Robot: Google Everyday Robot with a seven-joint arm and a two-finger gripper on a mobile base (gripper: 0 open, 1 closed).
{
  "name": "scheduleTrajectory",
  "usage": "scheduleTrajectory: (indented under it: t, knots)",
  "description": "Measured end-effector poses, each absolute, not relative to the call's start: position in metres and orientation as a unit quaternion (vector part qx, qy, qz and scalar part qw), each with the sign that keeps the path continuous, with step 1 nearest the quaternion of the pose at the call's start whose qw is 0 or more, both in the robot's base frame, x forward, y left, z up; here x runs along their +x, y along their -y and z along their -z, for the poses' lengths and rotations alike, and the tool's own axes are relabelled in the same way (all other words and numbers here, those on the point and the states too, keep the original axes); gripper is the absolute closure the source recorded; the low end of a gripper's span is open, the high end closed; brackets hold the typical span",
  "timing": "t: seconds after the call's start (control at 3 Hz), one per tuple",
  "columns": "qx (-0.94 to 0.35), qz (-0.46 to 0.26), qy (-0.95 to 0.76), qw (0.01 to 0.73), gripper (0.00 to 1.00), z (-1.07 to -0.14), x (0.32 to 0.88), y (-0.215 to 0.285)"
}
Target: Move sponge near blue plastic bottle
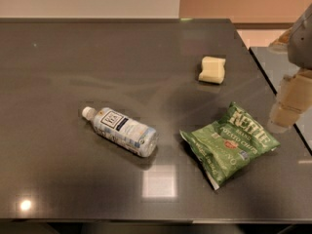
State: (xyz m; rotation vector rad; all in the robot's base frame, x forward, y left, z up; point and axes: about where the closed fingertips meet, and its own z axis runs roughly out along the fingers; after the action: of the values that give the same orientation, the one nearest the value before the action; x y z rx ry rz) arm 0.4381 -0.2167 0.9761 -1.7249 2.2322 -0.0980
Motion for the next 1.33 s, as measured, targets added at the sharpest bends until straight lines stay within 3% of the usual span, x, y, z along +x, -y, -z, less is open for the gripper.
scheduleTrajectory:
  t: [0.67, 1.33]
  knots:
    - [-0.589, 0.014, -0.79, 0.172, 0.0, -0.978, 0.461, 0.218]
    - [-0.528, 0.008, -0.819, 0.224, 0.0, -0.974, 0.557, 0.242]
